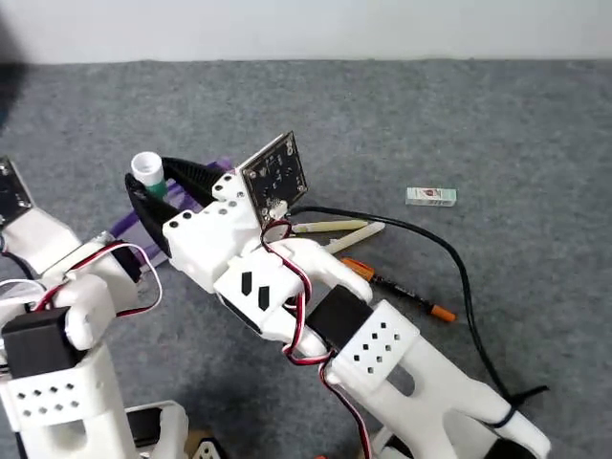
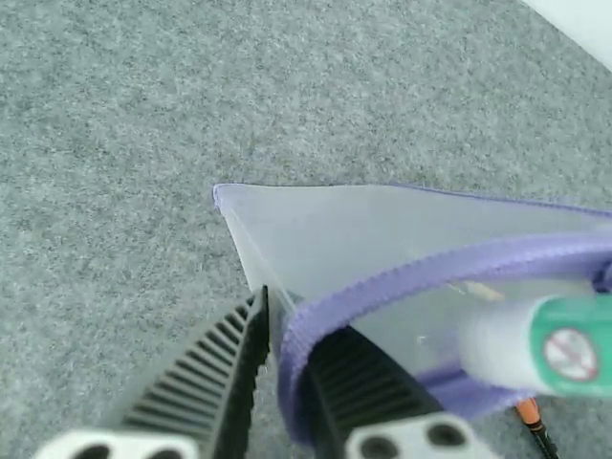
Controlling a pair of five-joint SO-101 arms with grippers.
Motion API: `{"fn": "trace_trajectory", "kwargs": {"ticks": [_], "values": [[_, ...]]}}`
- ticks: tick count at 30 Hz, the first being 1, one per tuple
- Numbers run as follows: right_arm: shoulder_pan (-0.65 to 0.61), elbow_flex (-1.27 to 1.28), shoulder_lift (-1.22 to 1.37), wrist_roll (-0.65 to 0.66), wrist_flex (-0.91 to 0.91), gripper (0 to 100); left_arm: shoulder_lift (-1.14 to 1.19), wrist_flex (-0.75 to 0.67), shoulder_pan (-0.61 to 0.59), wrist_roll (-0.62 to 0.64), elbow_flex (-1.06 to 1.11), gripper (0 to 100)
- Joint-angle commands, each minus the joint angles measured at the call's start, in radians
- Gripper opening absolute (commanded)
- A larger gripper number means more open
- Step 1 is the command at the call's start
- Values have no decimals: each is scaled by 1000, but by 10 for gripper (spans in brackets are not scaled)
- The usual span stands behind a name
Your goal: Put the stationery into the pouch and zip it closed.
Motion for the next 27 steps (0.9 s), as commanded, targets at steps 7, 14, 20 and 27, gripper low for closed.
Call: {"fn": "trace_trajectory", "kwargs": {"ticks": [7, 14, 20, 27], "values": [[-28, 69, -24, -9, -38, 13, 28, -12, -3, 14, -28, 14], [-50, 29, -38, 14, 137, 159, 29, -11, -3, 14, -28, 14], [-44, -86, -38, 14, 223, 188, 29, -11, -3, 14, -28, 14], [104, -282, -38, 12, 503, 188, 25, -11, -8, 14, -28, 14]]}}
